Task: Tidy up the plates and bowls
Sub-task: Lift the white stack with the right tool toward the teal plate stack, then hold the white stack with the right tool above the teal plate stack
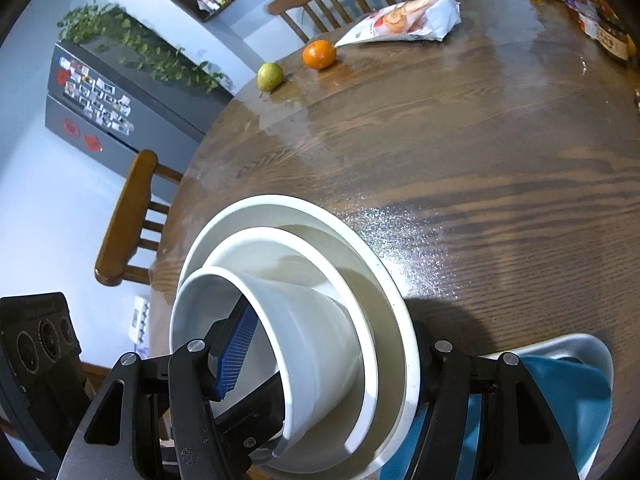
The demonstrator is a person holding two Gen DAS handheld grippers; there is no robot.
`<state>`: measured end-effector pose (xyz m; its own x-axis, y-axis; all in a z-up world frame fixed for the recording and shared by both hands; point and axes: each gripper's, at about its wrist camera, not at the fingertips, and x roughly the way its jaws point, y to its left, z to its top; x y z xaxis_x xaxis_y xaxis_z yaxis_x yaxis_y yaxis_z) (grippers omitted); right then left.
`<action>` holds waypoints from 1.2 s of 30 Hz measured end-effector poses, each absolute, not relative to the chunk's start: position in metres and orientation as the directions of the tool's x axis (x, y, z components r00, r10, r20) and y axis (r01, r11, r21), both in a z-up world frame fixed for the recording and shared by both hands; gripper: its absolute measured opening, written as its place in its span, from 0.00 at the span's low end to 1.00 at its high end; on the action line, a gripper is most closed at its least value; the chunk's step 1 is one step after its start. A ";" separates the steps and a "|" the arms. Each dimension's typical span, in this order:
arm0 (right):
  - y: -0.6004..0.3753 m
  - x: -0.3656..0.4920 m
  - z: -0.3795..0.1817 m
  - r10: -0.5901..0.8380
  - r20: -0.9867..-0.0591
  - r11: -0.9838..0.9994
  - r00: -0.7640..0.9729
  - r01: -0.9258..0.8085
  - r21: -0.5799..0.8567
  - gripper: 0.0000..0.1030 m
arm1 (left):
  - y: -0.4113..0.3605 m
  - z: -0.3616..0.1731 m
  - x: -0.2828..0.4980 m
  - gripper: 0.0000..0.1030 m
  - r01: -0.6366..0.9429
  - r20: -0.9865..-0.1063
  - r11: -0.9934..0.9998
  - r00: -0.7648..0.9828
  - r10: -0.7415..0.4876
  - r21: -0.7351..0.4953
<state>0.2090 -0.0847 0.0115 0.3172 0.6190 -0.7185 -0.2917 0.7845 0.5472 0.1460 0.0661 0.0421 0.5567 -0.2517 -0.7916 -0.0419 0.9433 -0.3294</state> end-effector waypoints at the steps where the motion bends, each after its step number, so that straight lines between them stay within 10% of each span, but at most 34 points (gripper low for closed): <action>1: -0.087 0.207 0.012 0.621 -0.712 0.784 0.329 -0.283 0.553 0.65 | 0.065 0.043 0.145 0.73 -0.036 -0.789 0.945 0.561 -0.251 -0.326; 36: -0.109 0.170 0.037 0.638 -0.640 0.769 0.428 -0.307 0.561 0.65 | 0.046 0.067 0.117 0.73 0.026 -0.750 0.956 0.615 -0.245 -0.291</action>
